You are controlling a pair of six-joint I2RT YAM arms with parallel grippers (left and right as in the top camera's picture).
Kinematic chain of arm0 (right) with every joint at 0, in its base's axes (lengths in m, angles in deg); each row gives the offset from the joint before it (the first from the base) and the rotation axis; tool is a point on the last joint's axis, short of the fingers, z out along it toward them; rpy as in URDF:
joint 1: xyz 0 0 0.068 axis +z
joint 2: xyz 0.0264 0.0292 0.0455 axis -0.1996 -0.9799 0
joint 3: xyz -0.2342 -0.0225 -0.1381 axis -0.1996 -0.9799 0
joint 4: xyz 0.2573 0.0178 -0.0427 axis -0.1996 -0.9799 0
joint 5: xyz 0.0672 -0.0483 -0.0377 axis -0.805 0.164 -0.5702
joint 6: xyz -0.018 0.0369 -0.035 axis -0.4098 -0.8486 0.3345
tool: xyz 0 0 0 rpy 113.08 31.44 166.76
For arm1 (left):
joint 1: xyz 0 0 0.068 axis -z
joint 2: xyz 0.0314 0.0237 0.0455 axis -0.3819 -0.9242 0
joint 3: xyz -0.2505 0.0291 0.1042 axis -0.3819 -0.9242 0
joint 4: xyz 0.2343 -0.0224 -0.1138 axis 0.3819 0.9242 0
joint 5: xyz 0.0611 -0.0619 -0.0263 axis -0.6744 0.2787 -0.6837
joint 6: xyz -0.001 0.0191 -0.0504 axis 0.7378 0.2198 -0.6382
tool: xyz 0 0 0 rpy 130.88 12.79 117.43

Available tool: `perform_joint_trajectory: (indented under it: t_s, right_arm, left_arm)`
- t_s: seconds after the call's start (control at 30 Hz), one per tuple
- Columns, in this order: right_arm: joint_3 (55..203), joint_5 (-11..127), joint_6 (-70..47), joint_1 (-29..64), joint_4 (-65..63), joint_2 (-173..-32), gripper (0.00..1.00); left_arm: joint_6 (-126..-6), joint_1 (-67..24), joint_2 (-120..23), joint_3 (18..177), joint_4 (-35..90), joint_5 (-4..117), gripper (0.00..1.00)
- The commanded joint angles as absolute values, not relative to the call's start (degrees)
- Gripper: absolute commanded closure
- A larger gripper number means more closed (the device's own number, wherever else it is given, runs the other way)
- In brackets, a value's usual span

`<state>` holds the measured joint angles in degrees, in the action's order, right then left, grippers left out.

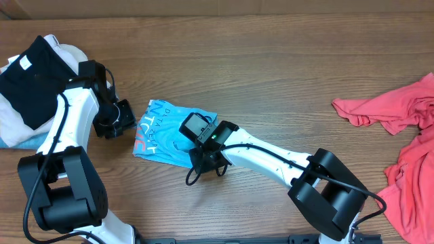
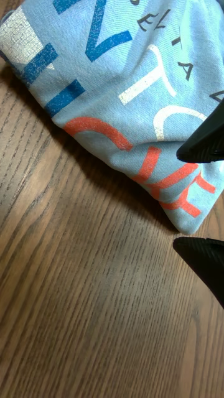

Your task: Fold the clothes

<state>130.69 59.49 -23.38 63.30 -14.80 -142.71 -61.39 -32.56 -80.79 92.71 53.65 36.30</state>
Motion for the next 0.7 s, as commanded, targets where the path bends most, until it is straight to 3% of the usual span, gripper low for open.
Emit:
perform_joint_trajectory:
  t_s: [0.0,0.2,0.5,0.67]
  right_arm:
    - [132.31,63.51,-24.71,63.15,-15.68,-137.95,0.69]
    - [135.08,63.14,-15.01,63.15,-13.14,-130.13,0.46]
    - [134.95,48.39,-6.11,63.28,-7.22,-134.80,0.48]
    - [134.95,48.30,-6.13,63.26,-5.99,-139.83,0.47]
  left_arm:
    - [-61.11,-32.17,-80.55,92.07,53.45,36.97,0.58]
    - [-61.13,-32.17,-80.55,92.07,53.41,36.97,0.57]
    - [-61.13,-32.17,-80.55,92.07,53.47,36.99,0.57]
    - [-61.13,-32.17,-80.55,92.07,53.47,36.99,0.57]
